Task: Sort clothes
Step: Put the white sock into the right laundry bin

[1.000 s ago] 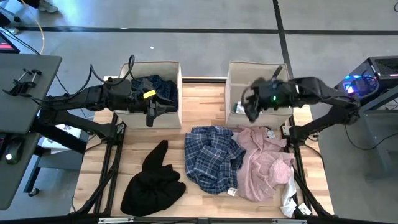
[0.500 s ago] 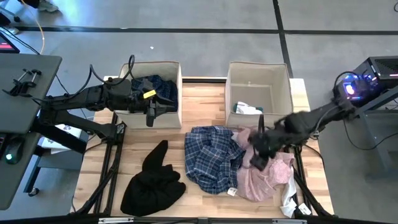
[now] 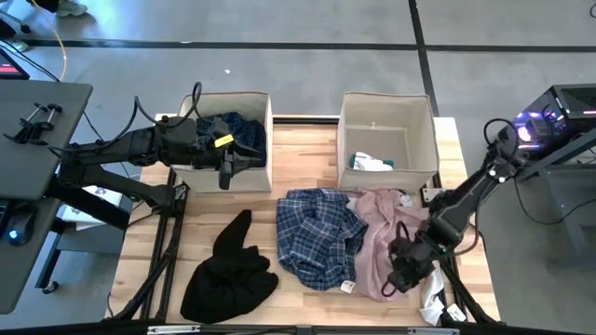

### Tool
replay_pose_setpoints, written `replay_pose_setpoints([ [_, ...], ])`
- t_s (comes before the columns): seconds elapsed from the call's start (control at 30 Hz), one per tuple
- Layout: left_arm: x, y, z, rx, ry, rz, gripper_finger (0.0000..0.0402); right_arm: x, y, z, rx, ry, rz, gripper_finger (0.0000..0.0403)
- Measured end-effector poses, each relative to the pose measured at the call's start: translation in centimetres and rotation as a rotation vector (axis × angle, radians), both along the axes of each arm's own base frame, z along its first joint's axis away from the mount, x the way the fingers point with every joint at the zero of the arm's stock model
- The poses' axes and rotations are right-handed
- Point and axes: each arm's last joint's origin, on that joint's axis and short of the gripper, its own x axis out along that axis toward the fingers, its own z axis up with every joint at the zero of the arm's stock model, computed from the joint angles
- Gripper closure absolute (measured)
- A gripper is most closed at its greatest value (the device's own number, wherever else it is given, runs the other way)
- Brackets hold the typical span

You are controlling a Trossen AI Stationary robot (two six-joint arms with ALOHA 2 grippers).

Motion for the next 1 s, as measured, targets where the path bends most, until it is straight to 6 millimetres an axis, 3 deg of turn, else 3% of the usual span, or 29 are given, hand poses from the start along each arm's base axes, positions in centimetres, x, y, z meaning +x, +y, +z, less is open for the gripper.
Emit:
replay_pose_setpoints([
  [0.17,0.0,0.0,0.0,0.007,0.001,-0.002,0.0275,-1.5,0.3,-2.0,-0.029,0.137,-0.038,0.0249],
  [0.37,0.0,0.0,0.0,0.007,0.003,-0.002,0.0275,-2.6,1.1,-3.8,-0.030,0.220,0.044,0.0249],
  [0.77,0.0,0.0,0.0,0.008,0.006,-0.003,0.0275,-1.3,4.2,-8.9,-0.030,0.211,0.215,0.0249],
  [1.0,0.0,0.0,0.0,0.010,0.006,-0.004,0.0275,-1.1,5.1,-11.7,-0.030,0.340,0.246,0.0249],
])
